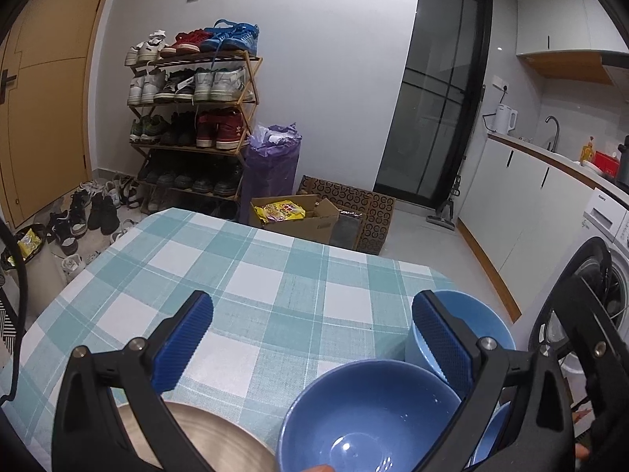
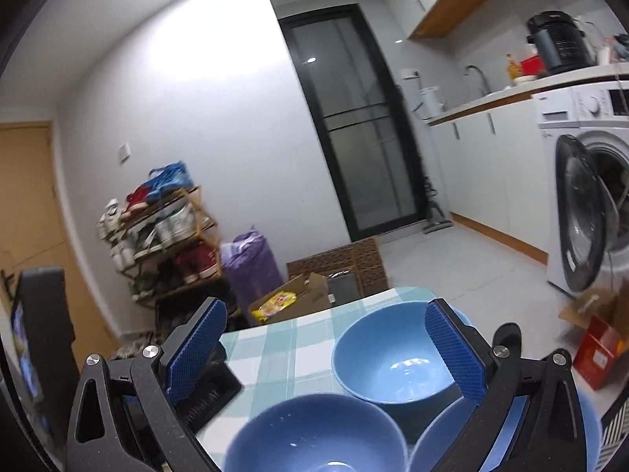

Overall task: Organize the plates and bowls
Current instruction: 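Move both open tools toward the blue bowls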

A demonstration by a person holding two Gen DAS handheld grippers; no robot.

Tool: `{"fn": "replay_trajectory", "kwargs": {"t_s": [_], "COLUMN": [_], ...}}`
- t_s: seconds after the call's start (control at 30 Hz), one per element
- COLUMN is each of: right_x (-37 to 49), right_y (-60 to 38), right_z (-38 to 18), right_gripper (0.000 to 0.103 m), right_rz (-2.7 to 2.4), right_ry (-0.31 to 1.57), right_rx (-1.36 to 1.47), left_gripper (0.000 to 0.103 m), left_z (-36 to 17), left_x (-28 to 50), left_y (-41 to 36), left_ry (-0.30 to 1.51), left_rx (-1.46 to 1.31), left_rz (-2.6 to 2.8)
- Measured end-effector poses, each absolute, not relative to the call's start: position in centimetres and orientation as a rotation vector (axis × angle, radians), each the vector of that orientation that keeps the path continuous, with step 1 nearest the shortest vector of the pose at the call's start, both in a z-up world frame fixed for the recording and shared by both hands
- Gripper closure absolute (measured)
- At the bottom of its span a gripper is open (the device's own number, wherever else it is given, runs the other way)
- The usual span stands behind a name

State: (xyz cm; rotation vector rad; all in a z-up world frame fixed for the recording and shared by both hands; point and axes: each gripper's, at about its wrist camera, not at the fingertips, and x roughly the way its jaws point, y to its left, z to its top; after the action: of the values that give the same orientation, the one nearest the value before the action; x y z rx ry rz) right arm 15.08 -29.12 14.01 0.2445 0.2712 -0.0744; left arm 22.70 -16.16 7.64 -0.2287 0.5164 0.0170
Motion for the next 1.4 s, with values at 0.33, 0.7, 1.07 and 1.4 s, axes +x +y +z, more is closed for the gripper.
{"fn": "replay_trajectory", "kwargs": {"t_s": [0.33,0.7,1.07,1.4], "right_x": [16.3,15.5,16.2,18.0], "right_y": [-32.7,-35.5,-38.2,-39.8], "right_z": [15.4,21.2,24.4,23.6], "right_gripper": [0.000,0.000,0.000,0.000], "right_rz": [-0.044,-0.022,0.071,0.164], "right_ry": [0.327,0.282,0.395,0.507], "right_rx": [0.215,0.198,0.093,0.081], "left_gripper": [0.000,0.000,0.000,0.000], "left_z": [8.9,11.4,13.0,12.7], "left_x": [23.7,22.3,23.1,25.4], "left_y": [-15.2,-14.2,-14.9,-16.1], "left_ry": [0.510,0.495,0.499,0.547], "left_rx": [-0.172,-0.082,-0.032,-0.008], "left_rz": [-0.002,-0.076,-0.134,-0.192]}}
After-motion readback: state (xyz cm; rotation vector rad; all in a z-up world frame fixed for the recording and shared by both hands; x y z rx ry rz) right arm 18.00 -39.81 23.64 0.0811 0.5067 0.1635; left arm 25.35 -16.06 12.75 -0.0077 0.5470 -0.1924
